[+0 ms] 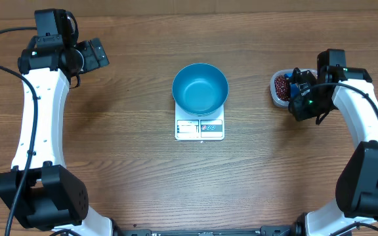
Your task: Scoop item into bowl and weigh 150g on scale
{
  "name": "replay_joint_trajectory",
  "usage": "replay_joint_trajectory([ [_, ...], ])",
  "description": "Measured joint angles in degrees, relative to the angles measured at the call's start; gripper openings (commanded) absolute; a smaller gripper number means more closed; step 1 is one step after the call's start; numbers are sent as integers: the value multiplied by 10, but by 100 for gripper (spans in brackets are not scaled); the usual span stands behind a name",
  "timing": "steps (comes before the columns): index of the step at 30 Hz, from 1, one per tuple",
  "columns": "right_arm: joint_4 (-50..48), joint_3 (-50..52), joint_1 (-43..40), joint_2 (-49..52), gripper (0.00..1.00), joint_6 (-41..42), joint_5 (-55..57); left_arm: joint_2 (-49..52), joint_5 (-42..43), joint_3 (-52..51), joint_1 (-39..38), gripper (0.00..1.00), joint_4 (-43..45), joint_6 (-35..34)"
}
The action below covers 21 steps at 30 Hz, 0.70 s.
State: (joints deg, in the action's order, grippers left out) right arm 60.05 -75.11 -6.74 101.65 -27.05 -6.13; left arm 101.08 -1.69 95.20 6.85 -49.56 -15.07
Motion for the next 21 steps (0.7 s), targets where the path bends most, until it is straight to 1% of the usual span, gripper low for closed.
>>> replay_joint_trajectory([
  [3,0,0,0,0,3,16,-13,0,0,0,0,100,0,0],
  [11,-2,0,-4,6,3,98,-76,0,0,0,0,100,0,0],
  [16,0,0,-49,12,3,129,-149,0,0,0,0,100,0,0],
  [21,-3,0,-83,14,3,136,-214,0,0,0,0,99,0,0],
])
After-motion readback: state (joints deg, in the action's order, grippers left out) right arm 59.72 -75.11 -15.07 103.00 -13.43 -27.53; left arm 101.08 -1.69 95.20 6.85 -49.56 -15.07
